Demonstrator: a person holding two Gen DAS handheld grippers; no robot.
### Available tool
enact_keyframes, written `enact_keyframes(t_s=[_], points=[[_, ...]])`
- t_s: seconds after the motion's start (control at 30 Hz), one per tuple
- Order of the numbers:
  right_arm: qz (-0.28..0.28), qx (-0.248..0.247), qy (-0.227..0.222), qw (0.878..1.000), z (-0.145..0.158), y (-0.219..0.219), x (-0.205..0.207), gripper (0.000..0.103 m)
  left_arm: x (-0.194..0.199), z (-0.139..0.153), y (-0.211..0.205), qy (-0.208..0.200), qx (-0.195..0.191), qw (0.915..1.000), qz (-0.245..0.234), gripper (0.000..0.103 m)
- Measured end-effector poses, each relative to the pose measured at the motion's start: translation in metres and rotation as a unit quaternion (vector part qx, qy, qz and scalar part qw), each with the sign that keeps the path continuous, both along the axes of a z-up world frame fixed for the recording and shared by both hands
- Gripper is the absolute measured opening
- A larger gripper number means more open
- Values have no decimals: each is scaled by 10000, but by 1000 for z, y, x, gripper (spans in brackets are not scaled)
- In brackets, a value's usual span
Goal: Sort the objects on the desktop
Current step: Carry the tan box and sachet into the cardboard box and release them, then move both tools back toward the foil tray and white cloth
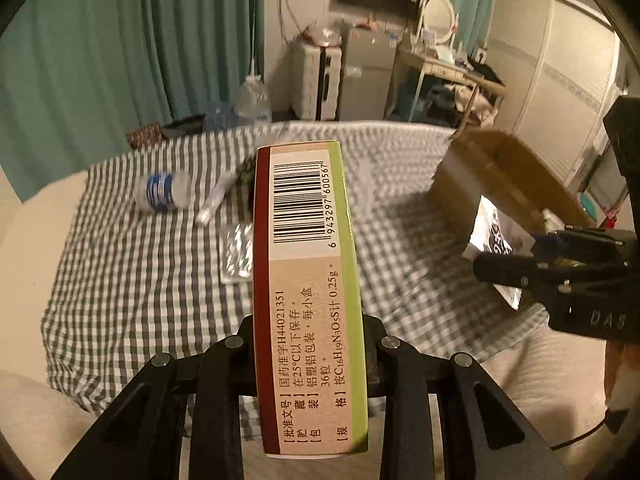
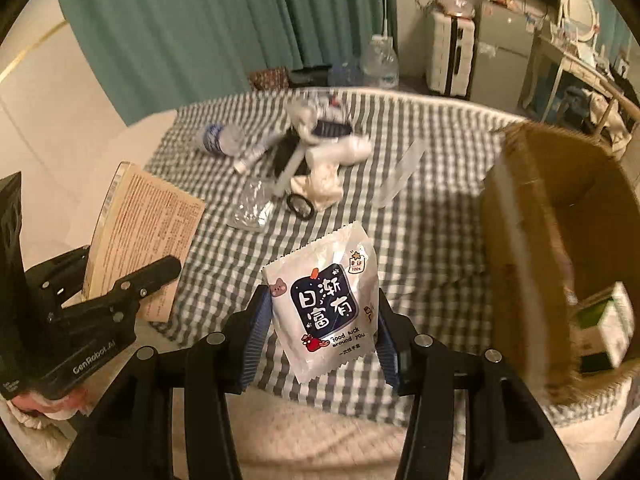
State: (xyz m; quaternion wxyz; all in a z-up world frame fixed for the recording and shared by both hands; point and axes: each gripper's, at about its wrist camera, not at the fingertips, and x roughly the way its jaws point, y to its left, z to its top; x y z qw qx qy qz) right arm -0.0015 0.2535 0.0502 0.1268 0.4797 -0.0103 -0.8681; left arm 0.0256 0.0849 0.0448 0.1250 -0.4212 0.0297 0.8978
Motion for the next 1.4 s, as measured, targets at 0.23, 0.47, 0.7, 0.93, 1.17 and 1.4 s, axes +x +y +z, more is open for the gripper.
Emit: enact_keyframes(t_s=[0.23, 0.47, 0.7, 0.93, 1.17, 1.4], points=[[-226, 297, 879, 9954, 71, 33, 53, 49, 25, 62, 61, 454, -205, 9976, -479, 30], [-785, 176, 1163, 9900, 105, 97, 83, 49, 28, 99, 145, 579, 27, 9925, -1076, 30], [-1495, -233, 1233, 9808, 91, 170, 78, 50, -3, 85, 230, 258, 135, 9888, -1464, 30], [-2209, -601, 840, 9698, 40, 245, 45, 50, -49, 29, 298, -176, 47, 9844, -1750, 30], [-2618, -660, 369, 9621, 2, 285, 11, 86, -105, -4, 315, -57, -464, 9939, -1003, 84], [-2889, -657, 981, 9501, 22, 282, 21, 87, -109, 25, 272, -18, 115, 9957, -921, 87]])
